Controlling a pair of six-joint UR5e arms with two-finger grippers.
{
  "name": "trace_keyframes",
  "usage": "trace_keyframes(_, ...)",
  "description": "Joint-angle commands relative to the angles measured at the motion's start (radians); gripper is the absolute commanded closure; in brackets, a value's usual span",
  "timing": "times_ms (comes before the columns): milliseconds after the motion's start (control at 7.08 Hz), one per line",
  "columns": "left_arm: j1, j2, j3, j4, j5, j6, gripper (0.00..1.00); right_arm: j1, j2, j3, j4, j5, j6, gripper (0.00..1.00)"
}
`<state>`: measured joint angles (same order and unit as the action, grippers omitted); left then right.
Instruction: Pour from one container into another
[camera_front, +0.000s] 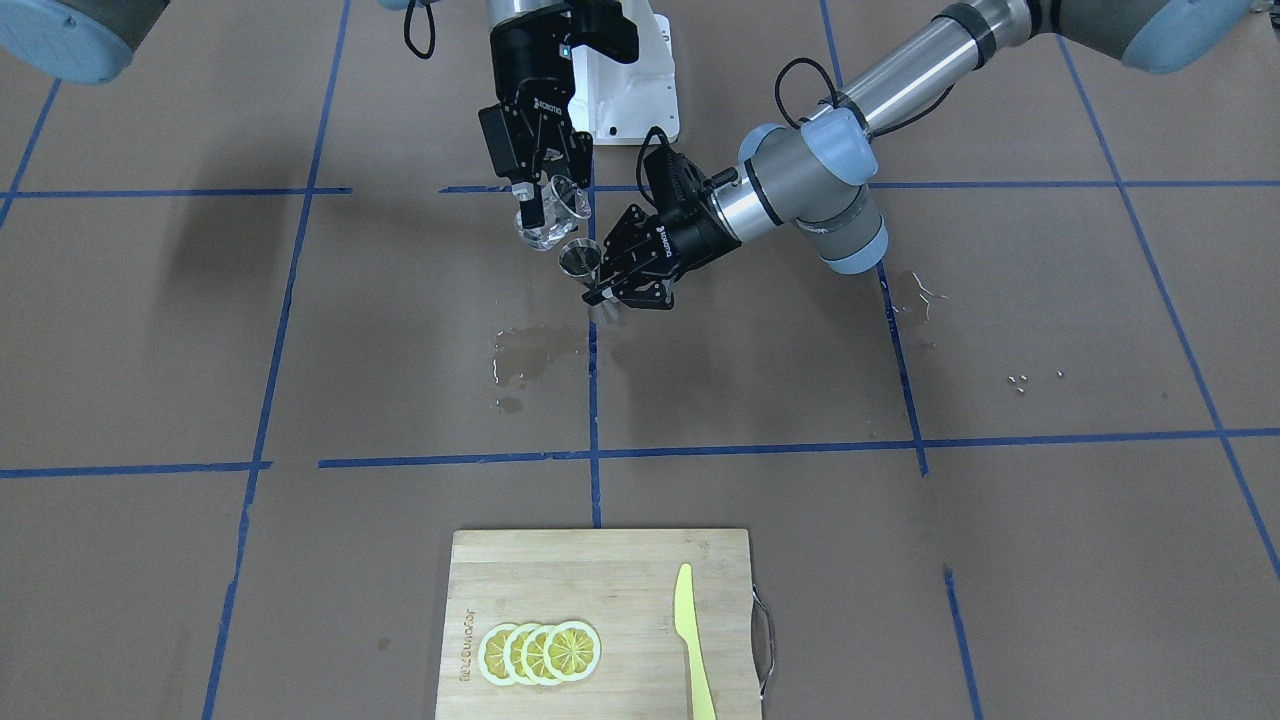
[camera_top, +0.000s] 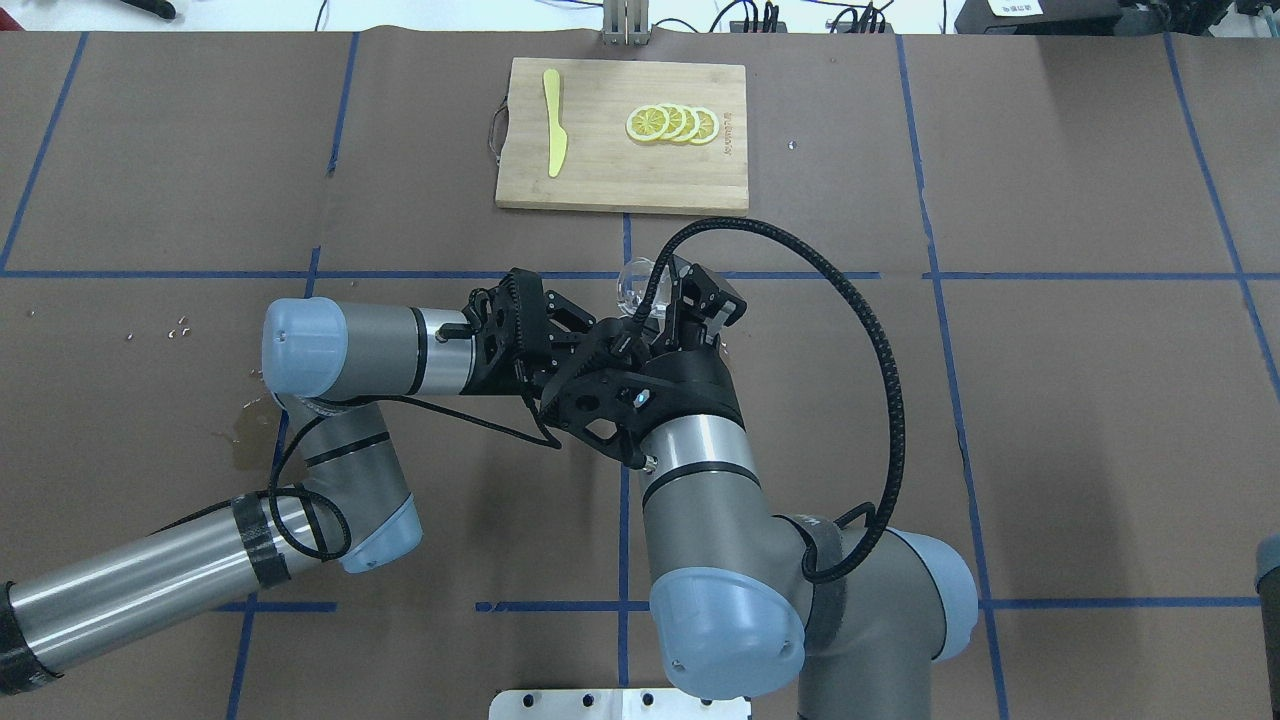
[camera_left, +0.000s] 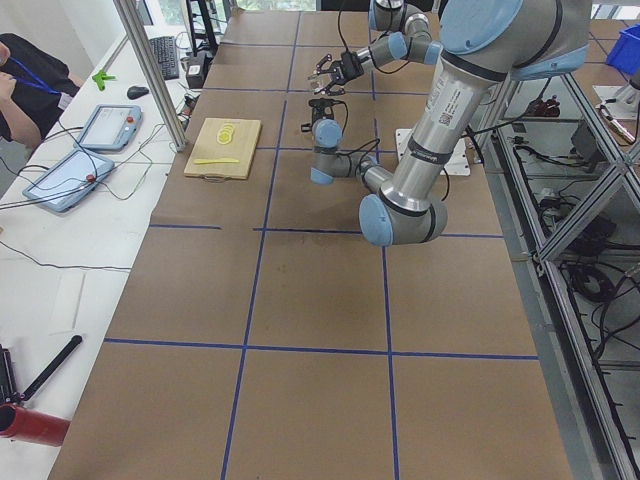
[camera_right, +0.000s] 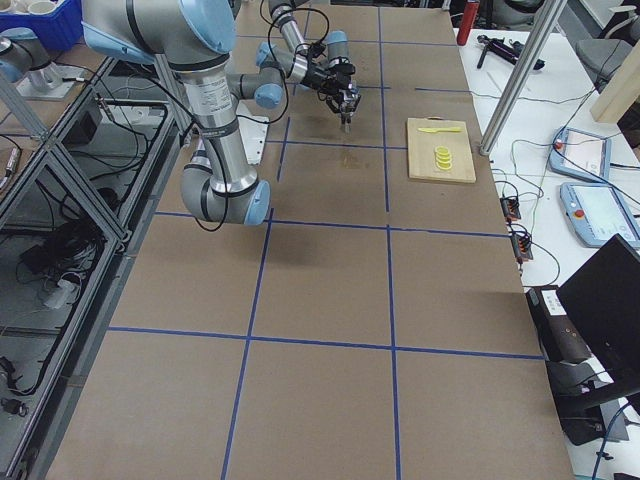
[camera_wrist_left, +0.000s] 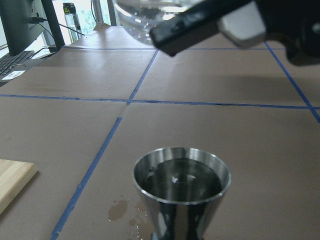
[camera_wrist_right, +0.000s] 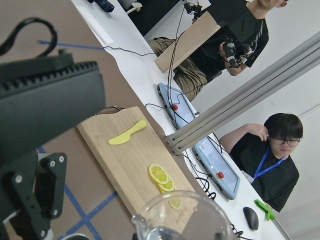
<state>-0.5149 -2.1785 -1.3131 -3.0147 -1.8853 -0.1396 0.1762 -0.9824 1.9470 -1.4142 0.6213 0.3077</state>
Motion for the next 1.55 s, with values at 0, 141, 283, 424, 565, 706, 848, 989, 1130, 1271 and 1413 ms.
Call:
trace_keyframes(0, -0.001, 0.002, 0.000, -0.001, 0.000, -0.001, 1.00, 0.034, -0.018, 0.001, 0.090, 0.101, 0.200, 1.00)
trace_keyframes(141, -0.001, 0.002, 0.000, -0.001, 0.000, -0.001, 1.00, 0.067, -0.050, 0.006, 0.140, 0.180, 0.314, 1.00)
trace_keyframes(283, -0.002, 0.003, 0.000, -0.001, 0.000, -0.001, 1.00, 0.084, -0.096, 0.004, 0.221, 0.201, 0.326, 1.00)
trace_keyframes(424, -0.002, 0.006, -0.002, -0.001, 0.000, -0.001, 1.00, 0.095, -0.151, 0.004, 0.306, 0.201, 0.327, 1.00)
trace_keyframes(565, -0.004, 0.008, -0.002, -0.003, 0.000, -0.003, 1.00, 0.115, -0.180, 0.003, 0.354, 0.201, 0.347, 1.00)
trace_keyframes(706, -0.011, 0.008, -0.005, -0.004, 0.000, -0.008, 1.00, 0.126, -0.235, 0.004, 0.404, 0.201, 0.352, 1.00)
trace_keyframes(848, -0.022, 0.017, -0.011, -0.004, 0.000, -0.009, 1.00, 0.141, -0.307, 0.004, 0.497, 0.209, 0.349, 1.00)
trace_keyframes(989, -0.034, 0.038, -0.037, -0.006, -0.002, -0.012, 1.00, 0.160, -0.362, 0.004, 0.570, 0.237, 0.346, 1.00)
trace_keyframes(1130, -0.043, 0.072, -0.076, -0.006, -0.003, -0.055, 1.00, 0.173, -0.401, 0.004, 0.613, 0.256, 0.344, 1.00)
trace_keyframes(1271, -0.050, 0.112, -0.118, -0.009, -0.003, -0.114, 1.00, 0.184, -0.415, 0.004, 0.621, 0.267, 0.343, 1.00)
trace_keyframes(1413, -0.053, 0.164, -0.171, -0.015, -0.002, -0.133, 1.00, 0.192, -0.426, 0.004, 0.623, 0.273, 0.343, 1.00)
